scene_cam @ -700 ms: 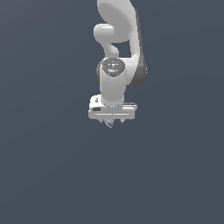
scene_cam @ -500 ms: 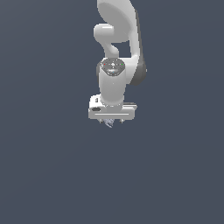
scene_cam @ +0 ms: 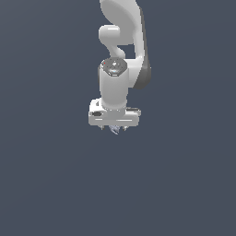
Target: Pick up the object and move it to a goal position.
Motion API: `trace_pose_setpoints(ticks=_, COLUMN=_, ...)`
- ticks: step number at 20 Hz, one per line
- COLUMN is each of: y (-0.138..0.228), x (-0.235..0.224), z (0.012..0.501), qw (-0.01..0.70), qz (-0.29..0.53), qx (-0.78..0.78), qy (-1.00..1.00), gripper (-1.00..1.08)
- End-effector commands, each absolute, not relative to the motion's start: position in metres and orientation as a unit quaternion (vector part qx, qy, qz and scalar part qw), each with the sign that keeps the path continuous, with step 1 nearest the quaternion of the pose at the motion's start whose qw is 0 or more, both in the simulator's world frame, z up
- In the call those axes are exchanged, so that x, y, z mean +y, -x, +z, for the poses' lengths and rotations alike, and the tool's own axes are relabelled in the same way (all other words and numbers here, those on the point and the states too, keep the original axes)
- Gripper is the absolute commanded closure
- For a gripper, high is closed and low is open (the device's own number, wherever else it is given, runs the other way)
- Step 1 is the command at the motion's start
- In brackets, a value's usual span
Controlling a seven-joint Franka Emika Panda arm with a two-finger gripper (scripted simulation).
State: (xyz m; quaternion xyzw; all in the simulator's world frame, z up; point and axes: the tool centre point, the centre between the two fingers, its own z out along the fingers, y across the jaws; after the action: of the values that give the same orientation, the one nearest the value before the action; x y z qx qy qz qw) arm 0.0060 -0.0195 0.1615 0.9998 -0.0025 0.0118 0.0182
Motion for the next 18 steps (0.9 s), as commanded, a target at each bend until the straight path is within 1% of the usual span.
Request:
trace_pose_setpoints(ticks=1, y=-0.005, x=-0.019, z=0.161, qw=0.018, qz=0.011, qx=-0.004, qy=-1.000, gripper=-0.92)
trace_pose_setpoints(ticks=10, y=0.009, x=-0.016, z=0.148, qw=0.013, qz=0.010, qx=-0.053, qy=-0.998, gripper=-0.92)
trace_pose_setpoints(ticks=18, y=0.037, x=-0.013, z=0.126, qw=0.006, qz=0.007, qx=-0.149, qy=-0.989, gripper=-0.92)
